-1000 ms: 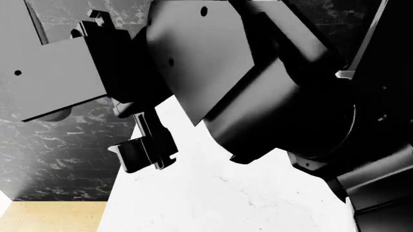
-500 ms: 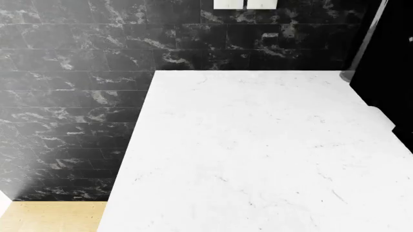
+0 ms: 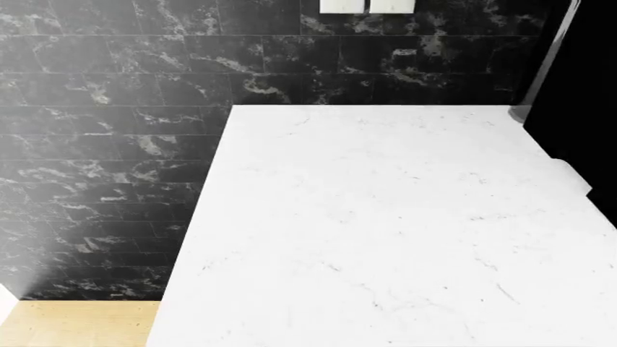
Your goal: Pick and place the shaker into the drawer. Then close the cabinet.
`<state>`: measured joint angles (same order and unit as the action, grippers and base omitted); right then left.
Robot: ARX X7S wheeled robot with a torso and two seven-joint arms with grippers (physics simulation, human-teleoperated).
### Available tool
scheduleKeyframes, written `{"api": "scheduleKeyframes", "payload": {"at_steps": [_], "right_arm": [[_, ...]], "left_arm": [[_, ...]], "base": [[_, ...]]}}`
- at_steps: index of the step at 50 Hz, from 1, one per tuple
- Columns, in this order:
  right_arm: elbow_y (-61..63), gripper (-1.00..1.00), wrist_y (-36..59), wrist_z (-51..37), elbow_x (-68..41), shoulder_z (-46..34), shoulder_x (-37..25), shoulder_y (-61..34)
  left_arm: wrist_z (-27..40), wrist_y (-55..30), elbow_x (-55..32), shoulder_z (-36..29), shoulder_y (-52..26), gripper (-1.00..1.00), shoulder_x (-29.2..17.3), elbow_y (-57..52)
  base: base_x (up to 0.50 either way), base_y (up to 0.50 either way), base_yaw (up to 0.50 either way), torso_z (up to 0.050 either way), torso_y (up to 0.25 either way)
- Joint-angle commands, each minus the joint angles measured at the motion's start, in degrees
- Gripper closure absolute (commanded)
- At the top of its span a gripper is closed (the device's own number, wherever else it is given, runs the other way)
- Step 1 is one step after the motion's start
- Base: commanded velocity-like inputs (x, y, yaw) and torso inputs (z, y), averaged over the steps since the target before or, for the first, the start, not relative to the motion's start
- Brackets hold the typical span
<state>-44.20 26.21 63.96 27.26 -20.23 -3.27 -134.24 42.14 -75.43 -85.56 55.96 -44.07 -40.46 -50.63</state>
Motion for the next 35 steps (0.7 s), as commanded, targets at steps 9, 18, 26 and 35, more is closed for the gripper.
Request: {"api": "scheduleKeyframes", "payload": {"at_steps": [9,18,26,35], "right_arm": [[-30.8,-1.0,6.8,-9.8,13.0,1.1,-9.3,-0.2],[-30.8,-1.0,7.7,-15.3,-19.7,-28.5,-11.0,2.4],[-30.8,-1.0,7.6,-16.0,-25.7,-33.6,-11.3,1.5],[-30.8,-1.0,5.4,-15.5,-26.8,-33.7,-10.6,-0.3]], "left_arm": [[0.9,0.6,-4.2,3.5,2.4,-1.0,-3.3,1.0],[-0.7,-0.5,-1.5,4.1,4.7,-1.0,-3.2,-0.2],[0.1,0.1,-2.7,3.6,5.3,-1.0,-2.7,-0.6],[2.1,0.9,-6.0,5.0,6.3,-1.0,-3.4,-0.5]], "base": [[0.0,0.0,0.0,0.0,0.0],[0.0,0.0,0.0,0.0,0.0],[0.0,0.0,0.0,0.0,0.0],[0.0,0.0,0.0,0.0,0.0]]}}
